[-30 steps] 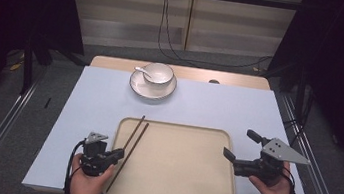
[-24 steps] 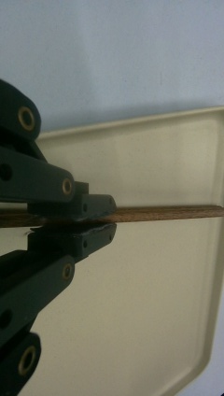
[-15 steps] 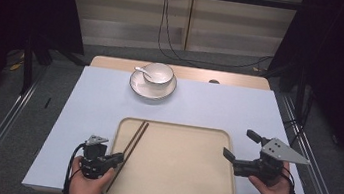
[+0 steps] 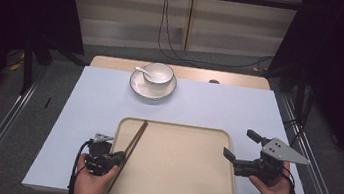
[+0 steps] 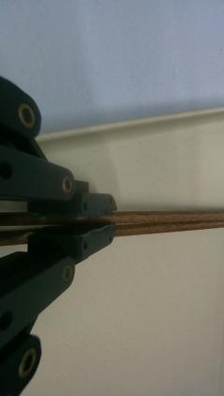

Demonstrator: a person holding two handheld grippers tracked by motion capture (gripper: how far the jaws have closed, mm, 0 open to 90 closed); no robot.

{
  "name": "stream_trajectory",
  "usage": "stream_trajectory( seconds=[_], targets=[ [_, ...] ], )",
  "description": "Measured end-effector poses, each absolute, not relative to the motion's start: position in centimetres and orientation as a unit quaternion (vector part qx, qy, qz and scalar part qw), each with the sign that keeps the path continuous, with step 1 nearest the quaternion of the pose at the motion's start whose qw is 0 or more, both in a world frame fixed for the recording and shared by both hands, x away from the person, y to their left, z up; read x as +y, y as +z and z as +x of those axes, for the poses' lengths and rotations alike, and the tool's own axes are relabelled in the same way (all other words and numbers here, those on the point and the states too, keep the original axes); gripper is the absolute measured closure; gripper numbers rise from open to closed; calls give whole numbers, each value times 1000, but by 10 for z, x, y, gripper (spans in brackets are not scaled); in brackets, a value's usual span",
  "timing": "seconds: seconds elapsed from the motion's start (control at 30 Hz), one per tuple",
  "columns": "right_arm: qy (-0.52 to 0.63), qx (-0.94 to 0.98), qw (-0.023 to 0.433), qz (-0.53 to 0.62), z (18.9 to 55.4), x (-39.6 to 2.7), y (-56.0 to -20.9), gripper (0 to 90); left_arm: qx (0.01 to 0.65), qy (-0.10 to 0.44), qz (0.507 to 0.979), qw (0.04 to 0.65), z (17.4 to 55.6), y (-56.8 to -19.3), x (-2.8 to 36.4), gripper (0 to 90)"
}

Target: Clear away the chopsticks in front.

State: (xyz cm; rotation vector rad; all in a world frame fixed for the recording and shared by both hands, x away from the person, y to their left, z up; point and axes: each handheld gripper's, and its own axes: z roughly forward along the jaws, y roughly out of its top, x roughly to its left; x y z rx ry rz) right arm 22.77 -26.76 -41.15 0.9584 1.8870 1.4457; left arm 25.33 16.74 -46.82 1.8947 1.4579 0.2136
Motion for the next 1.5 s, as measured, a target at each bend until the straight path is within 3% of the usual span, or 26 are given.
stream_trajectory(
  seconds=[0.6,1.13,1.5],
  targets=[
    [538,707,283,360,228,-268,-411,26,562,73,730,382,257,-467,166,710],
    [540,704,288,360,227,-267,-411,26,525,131,711,450,268,-449,173,202],
    [540,703,289,361,227,-267,-411,26,503,160,703,476,280,-420,183,146]
  ],
)
